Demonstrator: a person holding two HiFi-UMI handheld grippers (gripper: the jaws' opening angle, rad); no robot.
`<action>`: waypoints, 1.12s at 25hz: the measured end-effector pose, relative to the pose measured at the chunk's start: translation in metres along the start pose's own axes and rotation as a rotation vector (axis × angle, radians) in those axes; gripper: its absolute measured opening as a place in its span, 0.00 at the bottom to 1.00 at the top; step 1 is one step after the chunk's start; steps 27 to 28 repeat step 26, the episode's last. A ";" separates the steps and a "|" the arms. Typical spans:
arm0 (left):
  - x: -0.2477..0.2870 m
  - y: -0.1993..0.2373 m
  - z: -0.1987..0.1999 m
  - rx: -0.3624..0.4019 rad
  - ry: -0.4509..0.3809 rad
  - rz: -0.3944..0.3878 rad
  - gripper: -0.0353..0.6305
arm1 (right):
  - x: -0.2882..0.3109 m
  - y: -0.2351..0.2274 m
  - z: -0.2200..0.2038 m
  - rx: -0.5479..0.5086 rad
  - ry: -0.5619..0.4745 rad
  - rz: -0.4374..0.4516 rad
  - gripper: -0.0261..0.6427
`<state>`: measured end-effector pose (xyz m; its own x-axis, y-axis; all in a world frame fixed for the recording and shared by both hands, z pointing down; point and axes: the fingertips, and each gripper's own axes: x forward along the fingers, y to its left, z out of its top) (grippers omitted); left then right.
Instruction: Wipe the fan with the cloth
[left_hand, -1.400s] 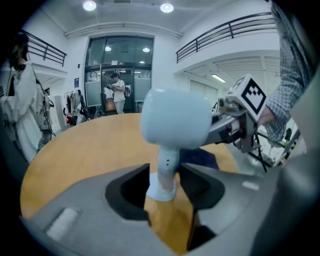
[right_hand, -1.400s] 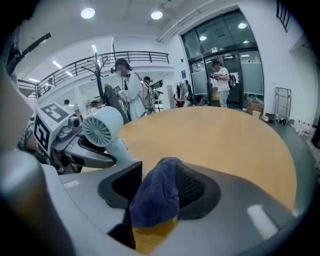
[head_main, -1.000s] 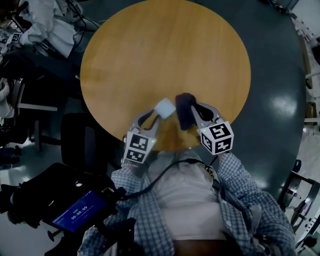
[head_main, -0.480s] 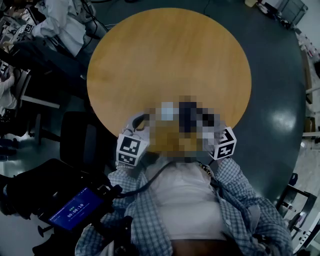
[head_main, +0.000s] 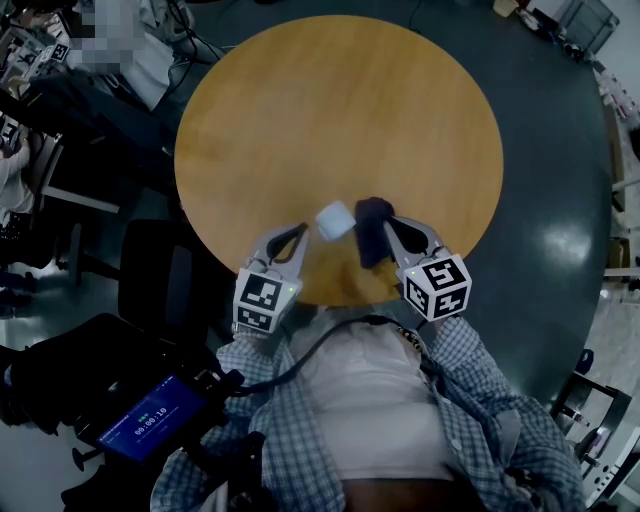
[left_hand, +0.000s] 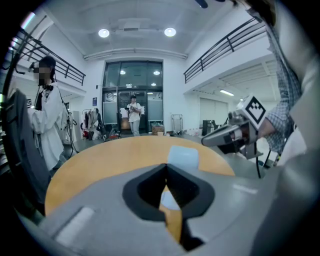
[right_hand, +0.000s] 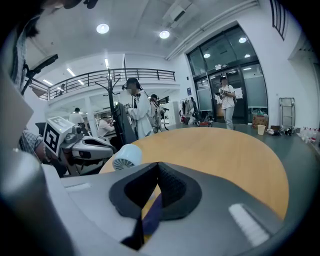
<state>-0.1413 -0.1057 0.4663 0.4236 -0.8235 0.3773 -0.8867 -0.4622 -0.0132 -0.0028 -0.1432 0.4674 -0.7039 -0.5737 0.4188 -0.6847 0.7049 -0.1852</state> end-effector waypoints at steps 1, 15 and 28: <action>0.000 0.000 0.000 -0.002 0.000 0.002 0.05 | 0.000 0.000 -0.001 -0.002 0.003 0.001 0.04; -0.002 -0.002 -0.009 -0.012 0.020 -0.006 0.05 | -0.002 0.003 -0.011 -0.001 0.033 0.006 0.04; 0.000 -0.005 -0.013 -0.008 0.032 -0.016 0.05 | -0.002 0.003 -0.014 -0.004 0.044 0.005 0.04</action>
